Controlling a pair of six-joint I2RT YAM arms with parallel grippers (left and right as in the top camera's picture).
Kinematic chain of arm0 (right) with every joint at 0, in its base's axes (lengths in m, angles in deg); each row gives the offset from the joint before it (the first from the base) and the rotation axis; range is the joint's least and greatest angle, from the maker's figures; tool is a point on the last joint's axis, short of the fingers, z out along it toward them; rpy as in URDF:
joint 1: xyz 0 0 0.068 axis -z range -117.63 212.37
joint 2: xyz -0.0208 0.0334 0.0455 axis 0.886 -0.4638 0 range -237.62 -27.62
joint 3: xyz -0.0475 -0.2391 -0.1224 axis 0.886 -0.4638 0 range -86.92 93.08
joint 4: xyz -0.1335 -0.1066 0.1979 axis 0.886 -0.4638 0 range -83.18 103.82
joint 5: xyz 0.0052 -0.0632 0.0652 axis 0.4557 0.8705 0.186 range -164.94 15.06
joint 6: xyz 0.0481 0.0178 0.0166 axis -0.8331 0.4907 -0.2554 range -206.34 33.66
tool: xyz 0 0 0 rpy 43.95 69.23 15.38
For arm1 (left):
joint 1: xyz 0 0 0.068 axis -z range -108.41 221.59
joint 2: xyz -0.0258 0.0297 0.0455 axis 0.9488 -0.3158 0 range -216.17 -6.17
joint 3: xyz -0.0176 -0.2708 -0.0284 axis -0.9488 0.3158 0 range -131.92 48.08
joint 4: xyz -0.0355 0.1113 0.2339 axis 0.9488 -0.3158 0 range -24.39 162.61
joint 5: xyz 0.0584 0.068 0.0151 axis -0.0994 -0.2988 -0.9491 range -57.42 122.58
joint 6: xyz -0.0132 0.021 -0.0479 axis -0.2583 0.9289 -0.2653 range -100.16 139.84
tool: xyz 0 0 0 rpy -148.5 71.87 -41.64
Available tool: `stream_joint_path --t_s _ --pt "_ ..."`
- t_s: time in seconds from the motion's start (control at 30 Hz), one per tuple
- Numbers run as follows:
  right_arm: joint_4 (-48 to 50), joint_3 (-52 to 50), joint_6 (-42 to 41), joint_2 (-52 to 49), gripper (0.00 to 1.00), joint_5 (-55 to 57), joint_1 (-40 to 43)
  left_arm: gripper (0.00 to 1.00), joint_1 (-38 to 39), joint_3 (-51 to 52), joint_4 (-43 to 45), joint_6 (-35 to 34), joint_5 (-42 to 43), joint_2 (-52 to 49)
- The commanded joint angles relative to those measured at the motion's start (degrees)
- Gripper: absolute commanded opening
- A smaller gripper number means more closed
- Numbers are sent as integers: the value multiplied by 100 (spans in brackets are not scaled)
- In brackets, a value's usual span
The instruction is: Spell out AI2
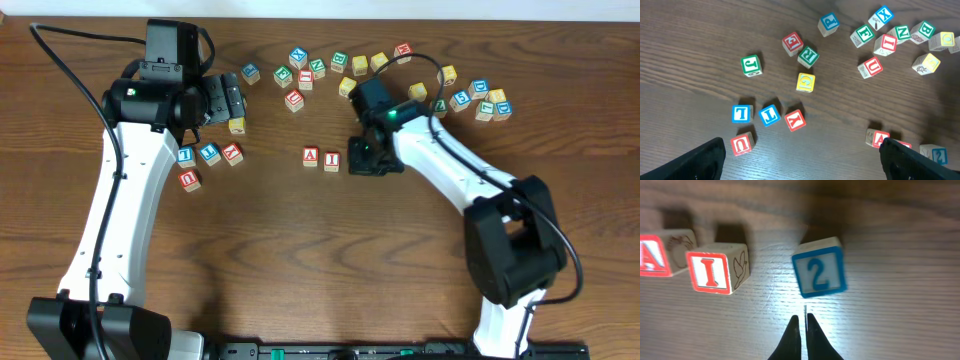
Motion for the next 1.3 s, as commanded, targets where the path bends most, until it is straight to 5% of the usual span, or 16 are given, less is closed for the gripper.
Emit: stream_joint_path --t_s 0.0,0.53,0.77,1.27 --pt "-103 214 -81 367 1 15 389 98 -13 -52 -15 52 -70 76" --pt "83 -146 -658 -101 1 -299 811 98 -13 -46 -258 -79 444 74" --pt "472 -404 -704 -107 1 -304 765 10 -13 605 -81 -732 448 -120" --pt "1106 -903 -811 -107 1 -350 699 7 249 1493 1309 -282 1971 -1228"
